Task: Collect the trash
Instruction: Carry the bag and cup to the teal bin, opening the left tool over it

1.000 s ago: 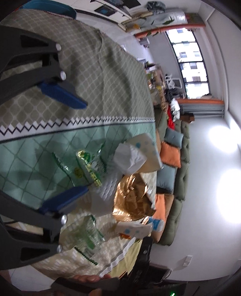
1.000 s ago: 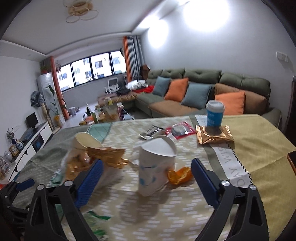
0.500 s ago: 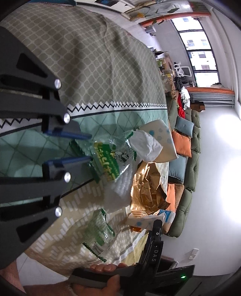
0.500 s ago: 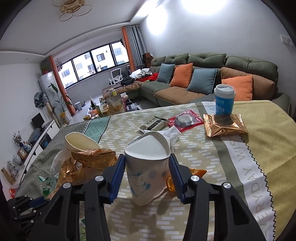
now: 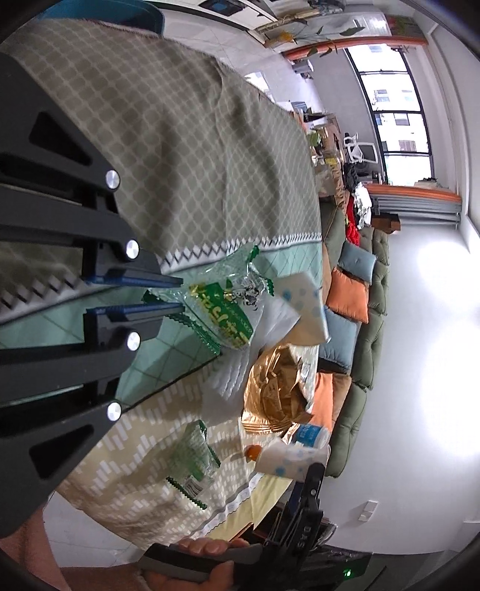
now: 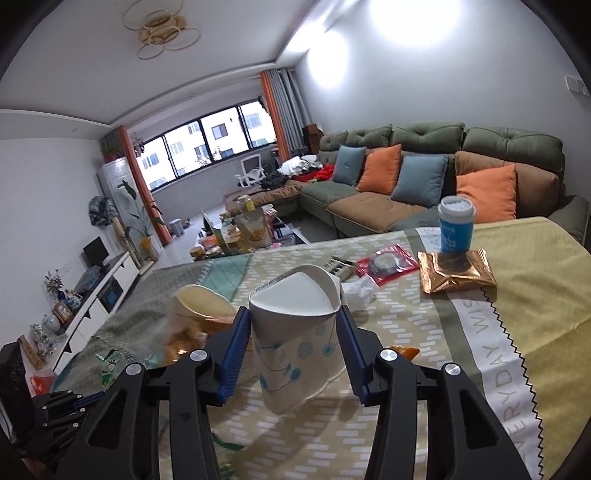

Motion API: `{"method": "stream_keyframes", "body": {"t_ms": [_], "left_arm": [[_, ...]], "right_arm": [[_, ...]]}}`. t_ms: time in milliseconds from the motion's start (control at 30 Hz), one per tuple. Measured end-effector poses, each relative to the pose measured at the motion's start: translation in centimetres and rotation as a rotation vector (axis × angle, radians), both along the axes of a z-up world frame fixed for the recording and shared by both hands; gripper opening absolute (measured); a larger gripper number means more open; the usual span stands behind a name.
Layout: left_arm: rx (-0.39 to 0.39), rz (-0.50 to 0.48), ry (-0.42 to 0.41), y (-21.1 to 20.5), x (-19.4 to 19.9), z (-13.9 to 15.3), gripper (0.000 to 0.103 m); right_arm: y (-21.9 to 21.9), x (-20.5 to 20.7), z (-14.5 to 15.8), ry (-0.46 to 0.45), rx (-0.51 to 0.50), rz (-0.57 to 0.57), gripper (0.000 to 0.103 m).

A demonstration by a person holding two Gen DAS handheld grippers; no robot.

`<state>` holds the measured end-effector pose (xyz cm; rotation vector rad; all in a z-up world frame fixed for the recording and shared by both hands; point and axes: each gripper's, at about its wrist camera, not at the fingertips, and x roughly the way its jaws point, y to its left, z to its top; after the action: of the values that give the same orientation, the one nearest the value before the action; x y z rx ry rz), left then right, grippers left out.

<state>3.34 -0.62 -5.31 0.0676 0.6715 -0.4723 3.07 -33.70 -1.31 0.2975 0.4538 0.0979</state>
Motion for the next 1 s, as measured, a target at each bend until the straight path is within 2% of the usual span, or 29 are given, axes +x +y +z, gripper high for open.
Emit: {"method": "stream_keyframes", "body": {"t_ms": [33, 133, 333, 400, 500, 567, 600, 633, 800, 1000], "left_arm": [[-0.004, 0.006, -0.003, 0.4, -0.2, 0.2, 0.010], [-0.008, 0.035, -0.020, 1.9, -0.9, 0.9, 0.010], [-0.013, 0.106, -0.043, 5.2, -2.1, 1.8, 0.010], [-0.017, 0.126, -0.046, 6.2, -2.3, 1.9, 0.010], [-0.020, 0.164, -0.045, 7.8, -2.4, 1.8, 0.010], [-0.014, 0.179, -0.045, 8.3, -2.6, 1.7, 0.010], [-0.014, 0.184, -0.045, 8.6, -2.6, 1.7, 0.010], [-0.016, 0.187, -0.043, 8.8, -2.6, 1.6, 0.010], [-0.021, 0.197, -0.035, 9.8, -2.5, 1.2, 0.010], [-0.026, 0.193, -0.024, 9.5, -2.3, 0.7, 0.010]], "right_arm": [[0.3, -0.3, 0.4, -0.012, 0.003, 0.016, 0.040], [1.7, -0.9, 1.4, -0.038, 0.008, 0.073, 0.040], [5.6, -1.1, 2.5, -0.065, 0.018, 0.203, 0.029], [7.1, -1.2, 2.8, -0.070, -0.009, 0.240, 0.029], [7.2, -1.4, 2.8, -0.073, -0.051, 0.182, 0.030], [5.5, -1.2, 2.2, -0.025, -0.032, 0.114, 0.047], [4.6, -1.1, 1.7, 0.004, -0.029, 0.077, 0.049], [3.2, -1.1, 0.7, 0.051, -0.017, 0.033, 0.049], [-1.2, -2.7, -3.2, 0.197, 0.111, -0.034, 0.049], [-2.2, -3.2, -6.8, 0.282, 0.309, 0.035, 0.052]]}}
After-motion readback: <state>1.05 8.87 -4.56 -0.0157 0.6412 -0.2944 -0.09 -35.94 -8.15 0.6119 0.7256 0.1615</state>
